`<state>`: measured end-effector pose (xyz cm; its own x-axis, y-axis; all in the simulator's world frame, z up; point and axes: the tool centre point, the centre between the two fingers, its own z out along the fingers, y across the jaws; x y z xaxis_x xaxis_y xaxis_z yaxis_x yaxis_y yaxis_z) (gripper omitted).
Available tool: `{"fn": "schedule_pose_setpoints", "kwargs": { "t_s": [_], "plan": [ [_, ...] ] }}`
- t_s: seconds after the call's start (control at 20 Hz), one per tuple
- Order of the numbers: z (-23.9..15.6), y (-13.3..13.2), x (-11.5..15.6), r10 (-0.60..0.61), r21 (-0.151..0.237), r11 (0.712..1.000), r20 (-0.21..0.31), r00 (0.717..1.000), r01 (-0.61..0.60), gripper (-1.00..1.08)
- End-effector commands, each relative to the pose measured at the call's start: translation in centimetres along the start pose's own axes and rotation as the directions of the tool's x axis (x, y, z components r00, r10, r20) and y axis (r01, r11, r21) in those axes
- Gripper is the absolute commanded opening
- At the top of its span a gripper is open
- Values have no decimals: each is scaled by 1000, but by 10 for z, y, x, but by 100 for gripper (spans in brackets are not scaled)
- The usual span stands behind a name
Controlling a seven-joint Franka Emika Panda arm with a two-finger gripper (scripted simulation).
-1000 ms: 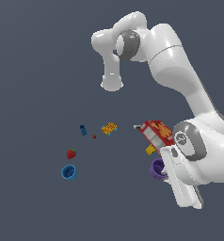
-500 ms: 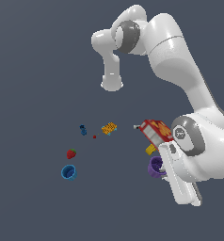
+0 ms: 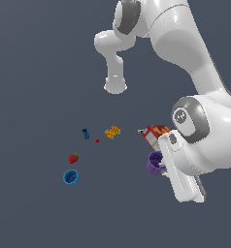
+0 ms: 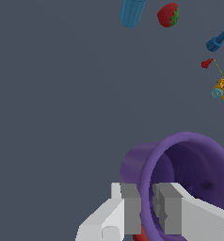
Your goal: Pick up a designated object from a clutter of objects.
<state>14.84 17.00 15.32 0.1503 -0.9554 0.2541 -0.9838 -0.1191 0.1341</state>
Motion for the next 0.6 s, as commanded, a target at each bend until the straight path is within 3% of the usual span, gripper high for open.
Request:
{"fn": "schedule_pose_setpoints", "kwargs": {
  "t_s": [0.0, 0.55],
  "plan": [
    [-19, 10, 17, 1, 2, 1000, 1, 1000, -1, -100],
    [-102, 56, 97, 1, 1, 1000, 2, 1000, -1, -100]
  ]
}}
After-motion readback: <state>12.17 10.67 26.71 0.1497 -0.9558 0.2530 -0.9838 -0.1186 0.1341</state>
